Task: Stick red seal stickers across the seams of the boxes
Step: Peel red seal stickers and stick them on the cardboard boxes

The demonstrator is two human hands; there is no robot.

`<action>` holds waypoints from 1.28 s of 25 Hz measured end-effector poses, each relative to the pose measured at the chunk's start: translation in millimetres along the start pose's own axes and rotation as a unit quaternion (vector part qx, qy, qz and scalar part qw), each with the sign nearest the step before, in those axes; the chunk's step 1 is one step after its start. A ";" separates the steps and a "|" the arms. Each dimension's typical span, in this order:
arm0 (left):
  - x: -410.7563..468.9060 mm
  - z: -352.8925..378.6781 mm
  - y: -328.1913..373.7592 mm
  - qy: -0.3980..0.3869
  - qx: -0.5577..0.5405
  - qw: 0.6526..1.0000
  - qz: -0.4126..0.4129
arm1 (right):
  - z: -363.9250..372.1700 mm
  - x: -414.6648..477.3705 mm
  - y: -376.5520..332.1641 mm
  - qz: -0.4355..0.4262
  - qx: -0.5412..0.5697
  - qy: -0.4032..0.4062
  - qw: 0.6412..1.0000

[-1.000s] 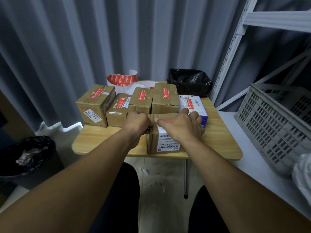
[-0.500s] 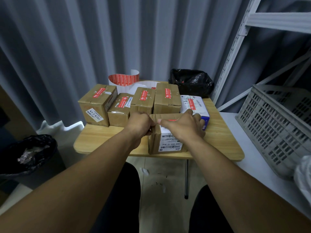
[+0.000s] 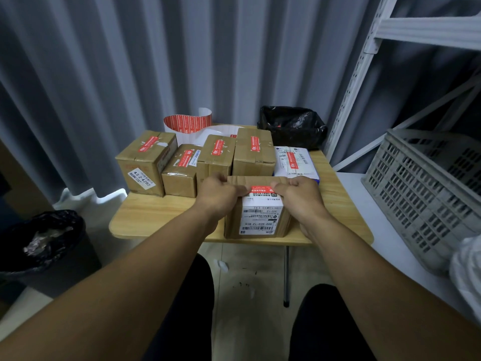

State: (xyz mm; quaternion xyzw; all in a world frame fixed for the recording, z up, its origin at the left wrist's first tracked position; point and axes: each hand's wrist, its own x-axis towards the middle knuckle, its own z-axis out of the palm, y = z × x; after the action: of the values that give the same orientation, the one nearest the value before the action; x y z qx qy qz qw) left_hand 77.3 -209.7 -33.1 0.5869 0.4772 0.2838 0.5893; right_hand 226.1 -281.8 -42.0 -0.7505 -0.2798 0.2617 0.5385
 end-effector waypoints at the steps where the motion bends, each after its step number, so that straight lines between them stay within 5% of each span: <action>1: 0.2 1.1 0.1 0.003 -0.006 1.000 -0.005 | -0.9 1.3 1.0 0.003 0.019 -0.002 1.000; 32: -11.5 0.6 8.9 0.013 -0.001 1.000 -0.020 | -21.6 -5.4 6.9 -0.020 0.043 -0.030 0.998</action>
State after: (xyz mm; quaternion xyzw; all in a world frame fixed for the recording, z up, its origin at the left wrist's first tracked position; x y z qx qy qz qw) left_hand 75.4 -218.9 -22.0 0.5726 0.4967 0.2800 0.5891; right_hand 238.2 -301.8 -42.0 -0.7132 -0.2989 0.2849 0.5665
